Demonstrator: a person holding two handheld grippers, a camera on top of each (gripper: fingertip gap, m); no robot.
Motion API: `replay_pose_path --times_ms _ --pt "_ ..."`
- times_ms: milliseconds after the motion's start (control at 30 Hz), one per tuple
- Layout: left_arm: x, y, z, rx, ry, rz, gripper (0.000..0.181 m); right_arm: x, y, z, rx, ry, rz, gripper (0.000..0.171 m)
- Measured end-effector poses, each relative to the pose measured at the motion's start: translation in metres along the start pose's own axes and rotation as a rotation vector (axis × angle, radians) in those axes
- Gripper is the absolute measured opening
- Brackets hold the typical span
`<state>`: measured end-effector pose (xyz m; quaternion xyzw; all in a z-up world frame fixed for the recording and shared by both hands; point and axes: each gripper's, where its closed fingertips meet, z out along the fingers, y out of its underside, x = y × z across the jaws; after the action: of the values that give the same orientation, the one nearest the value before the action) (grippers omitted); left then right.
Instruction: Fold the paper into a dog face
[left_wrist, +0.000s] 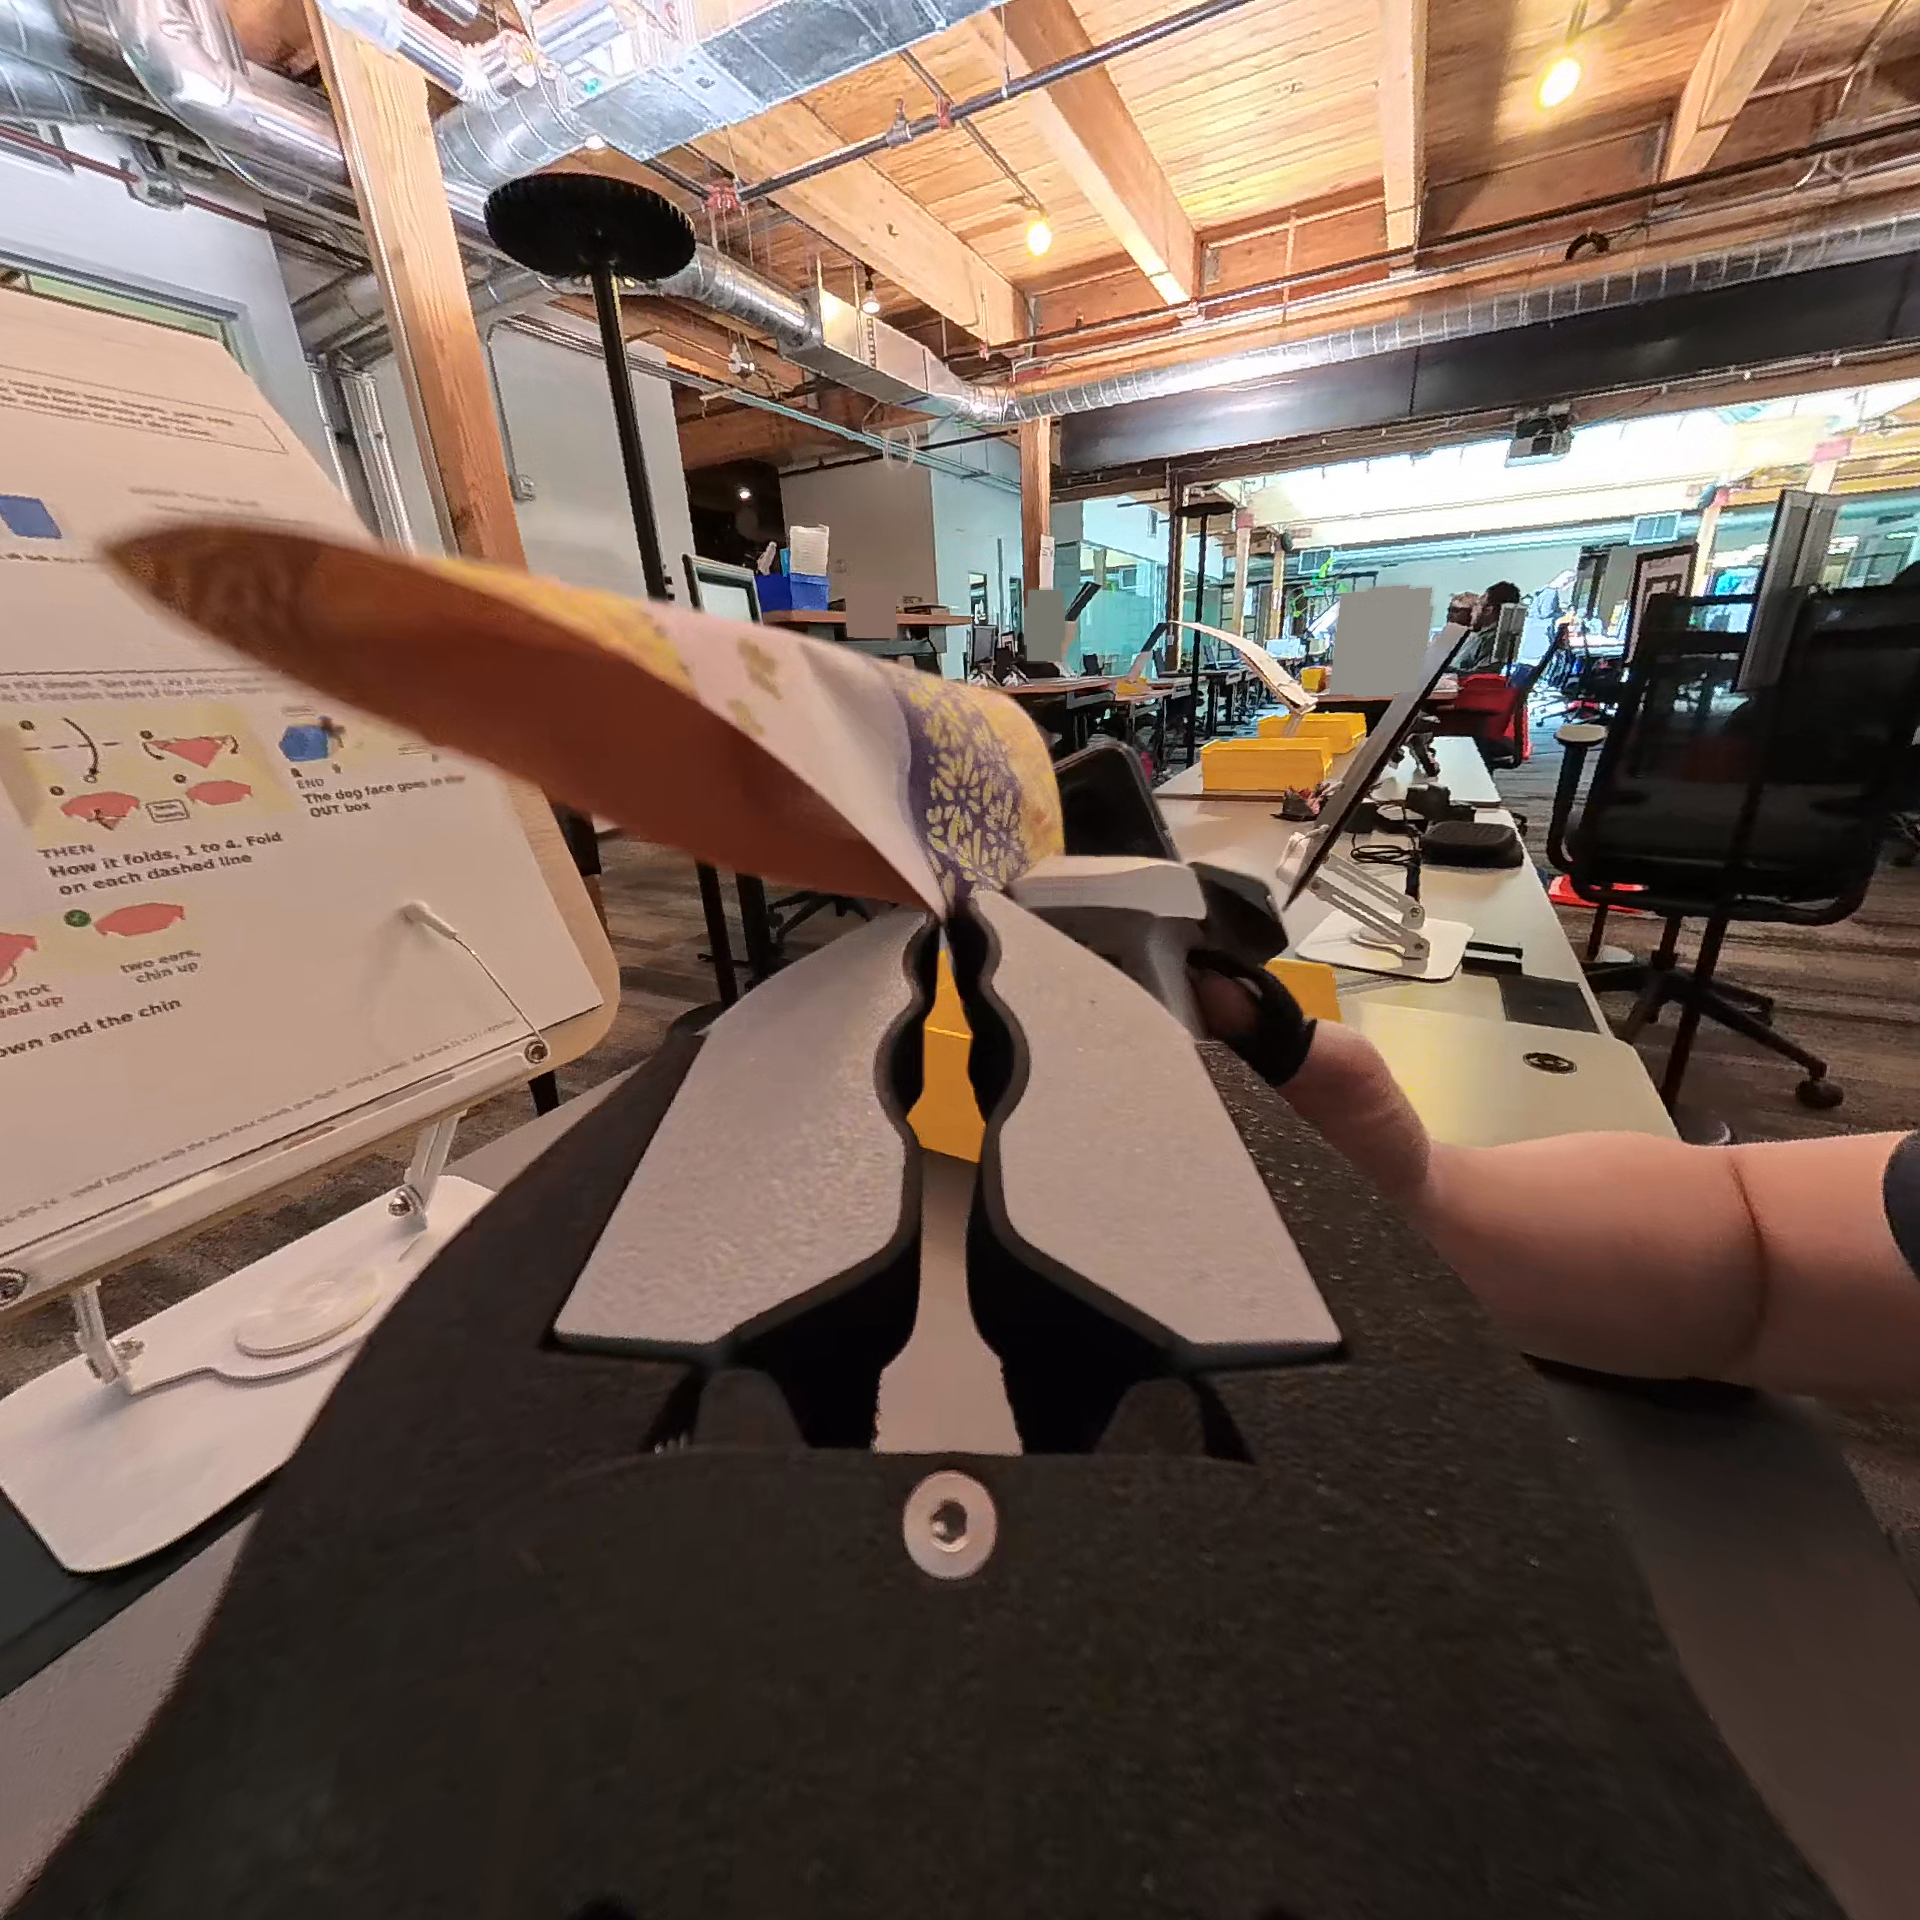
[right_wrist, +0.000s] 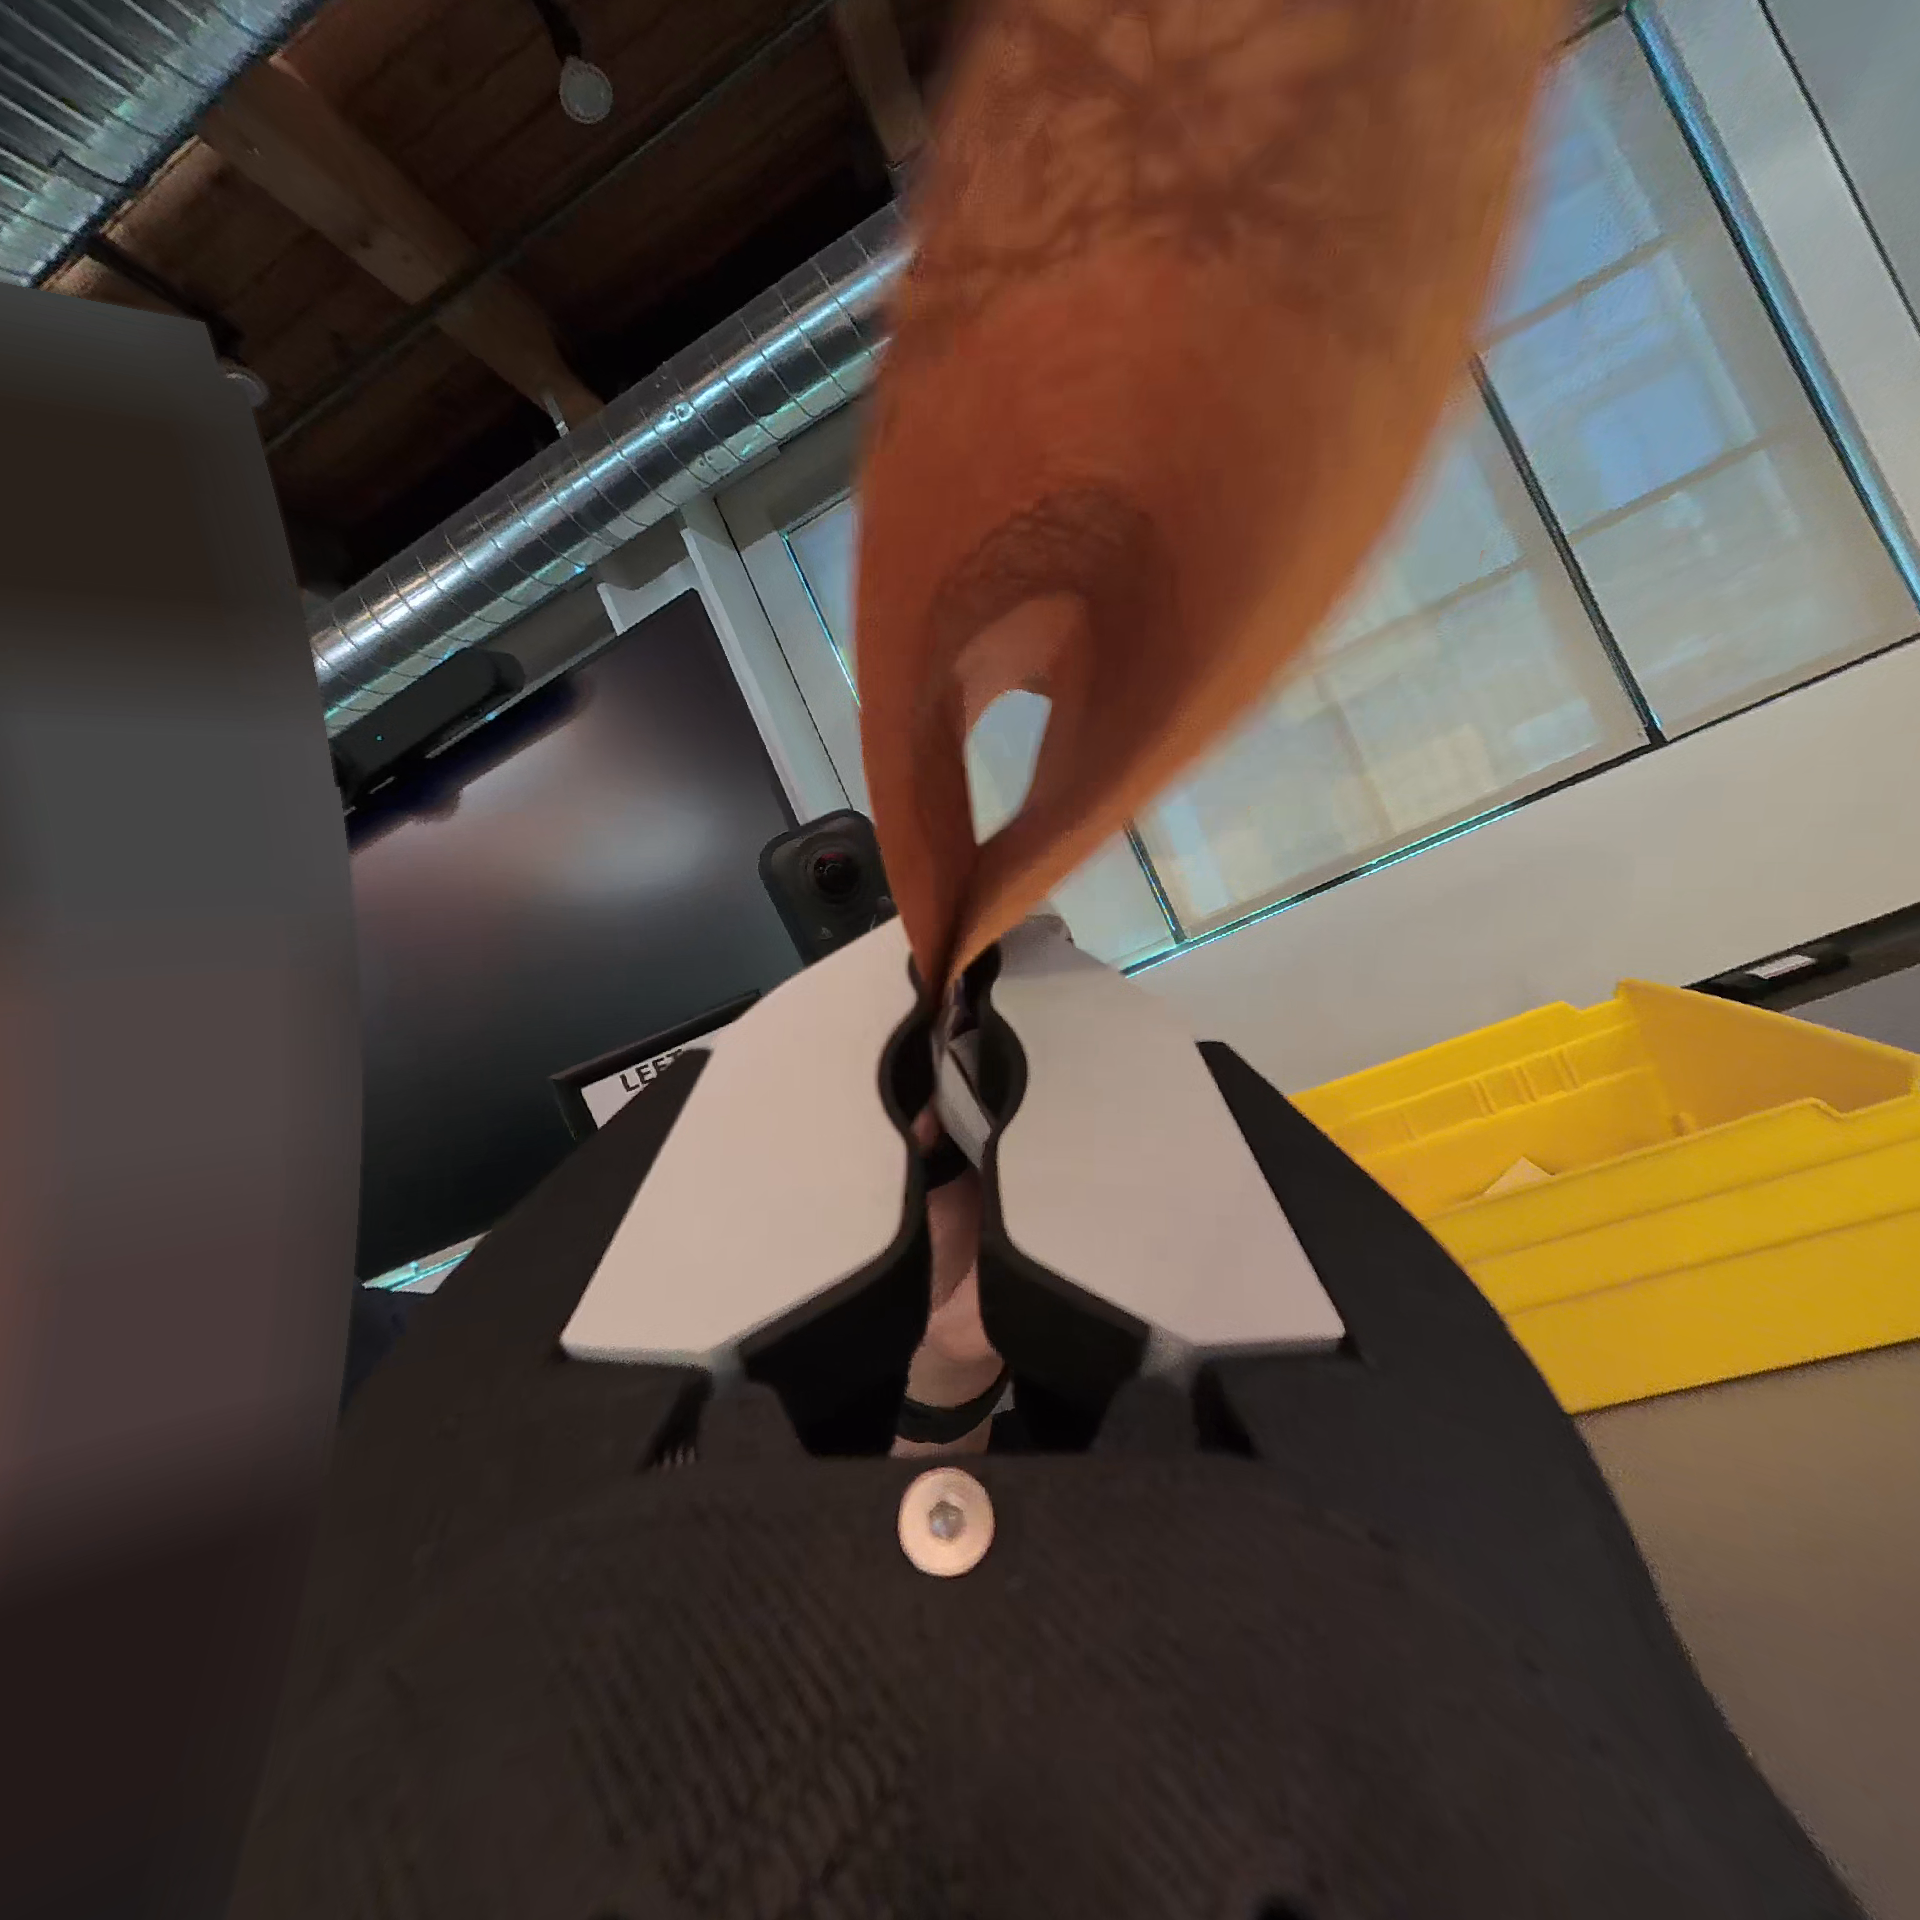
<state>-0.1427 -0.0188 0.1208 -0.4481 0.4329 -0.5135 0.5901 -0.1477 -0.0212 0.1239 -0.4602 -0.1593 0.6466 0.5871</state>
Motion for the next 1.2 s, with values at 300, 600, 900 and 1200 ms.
replay_pose_path --times_ms 300,600,900,1200 --pt "0.004 0.009 0.006 -0.023 0.084 -0.207 0.021 0.0 -0.014 -0.006 0.048 -0.005 -0.043 0.002" --pt "-0.001 0.028 0.012 -0.084 0.048 -0.215 0.019 0.001 0.0 -0.001 0.01 -0.006 -0.051 0.004" --pt "-0.001 0.025 0.01 -0.05 0.061 -0.222 0.013 0.003 0.001 0.0 0.028 -0.042 0.062 0.002" --pt "-0.004 0.015 0.004 -0.018 0.078 -0.233 0.0 0.019 0.004 -0.004 0.012 -0.017 0.147 0.001"
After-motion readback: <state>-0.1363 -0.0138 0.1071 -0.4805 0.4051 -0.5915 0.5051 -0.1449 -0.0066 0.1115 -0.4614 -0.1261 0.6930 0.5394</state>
